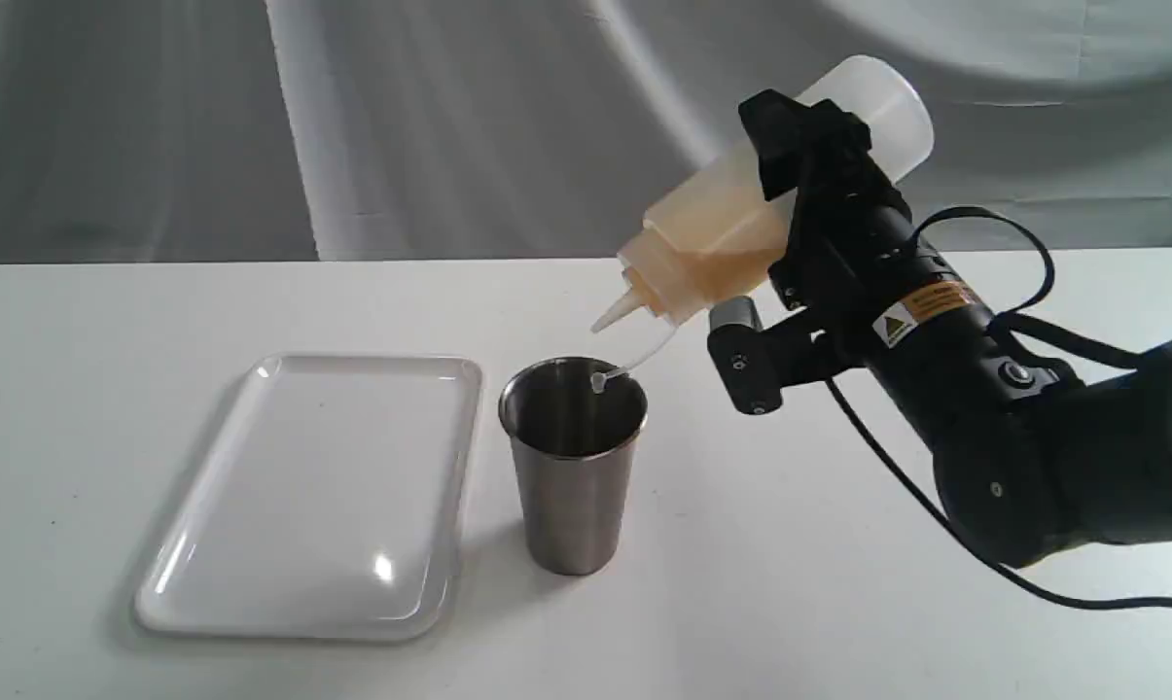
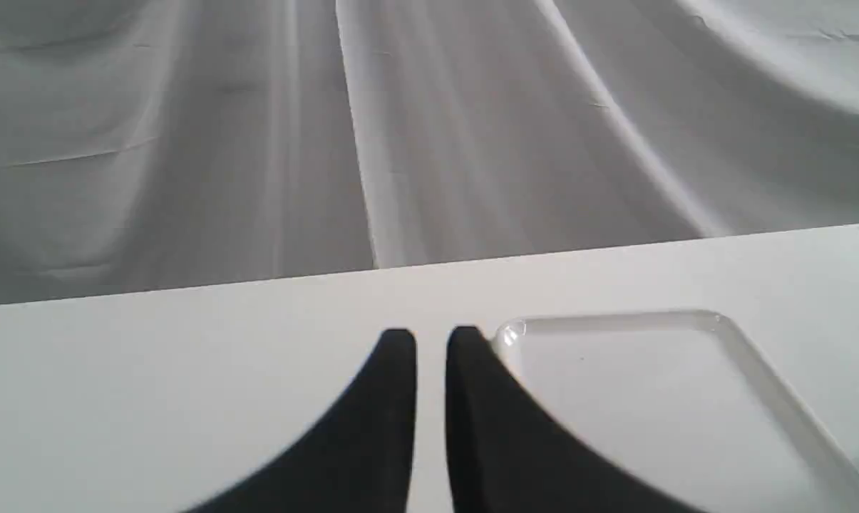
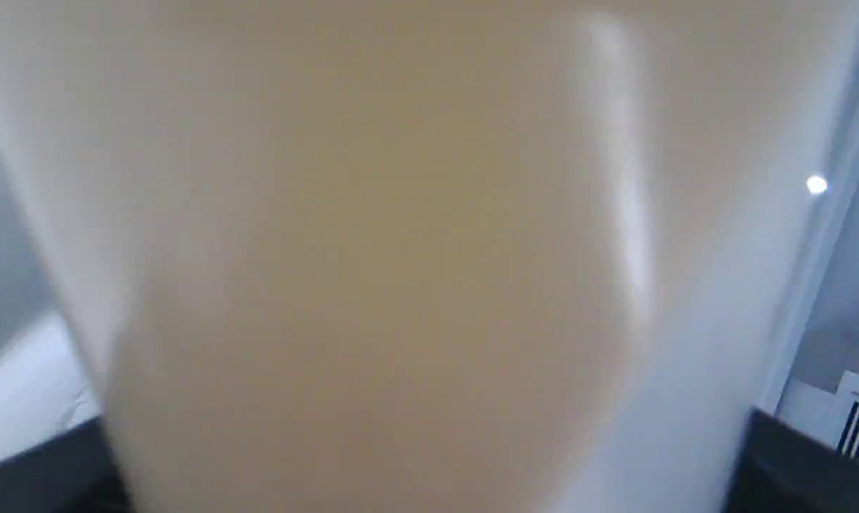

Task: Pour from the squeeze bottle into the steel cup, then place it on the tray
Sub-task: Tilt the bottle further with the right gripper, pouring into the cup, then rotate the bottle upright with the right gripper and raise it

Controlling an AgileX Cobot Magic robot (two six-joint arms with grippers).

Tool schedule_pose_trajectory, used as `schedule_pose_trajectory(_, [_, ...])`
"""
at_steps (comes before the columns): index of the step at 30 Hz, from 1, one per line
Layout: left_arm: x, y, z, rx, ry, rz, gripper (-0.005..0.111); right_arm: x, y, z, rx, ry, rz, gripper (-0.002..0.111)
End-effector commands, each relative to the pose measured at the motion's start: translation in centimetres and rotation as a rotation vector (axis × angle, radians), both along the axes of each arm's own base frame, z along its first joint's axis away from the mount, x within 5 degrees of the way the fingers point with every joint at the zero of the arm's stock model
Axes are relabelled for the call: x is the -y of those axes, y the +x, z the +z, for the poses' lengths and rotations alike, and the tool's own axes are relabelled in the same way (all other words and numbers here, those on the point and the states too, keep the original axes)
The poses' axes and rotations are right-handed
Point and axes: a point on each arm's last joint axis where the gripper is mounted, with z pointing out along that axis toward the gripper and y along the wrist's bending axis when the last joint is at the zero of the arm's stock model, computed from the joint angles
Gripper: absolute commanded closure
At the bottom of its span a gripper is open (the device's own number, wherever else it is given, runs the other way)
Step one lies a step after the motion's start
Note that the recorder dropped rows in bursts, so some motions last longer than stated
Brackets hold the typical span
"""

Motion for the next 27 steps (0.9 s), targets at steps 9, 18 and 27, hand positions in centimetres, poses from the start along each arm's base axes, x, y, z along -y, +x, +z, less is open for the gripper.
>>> schedule_pose_trajectory(9, [0.0, 0.0, -0.1, 0.002, 0.0, -0.005, 0.098, 0.7, 0.0, 1.2, 0.013, 0.414, -0.014, 0.104])
schedule_pose_trajectory(18, [0.0, 0.0, -0.1, 0.002, 0.0, -0.005, 0.098, 1.9, 0.0, 0.8, -0.027, 0.834, -0.07, 0.104])
schedule_pose_trajectory(27, [0.0, 0.0, -0.1, 0.002, -0.006, -0.005, 0.098, 1.9, 0.2, 0.0, -0.136, 1.382, -0.017, 0.104])
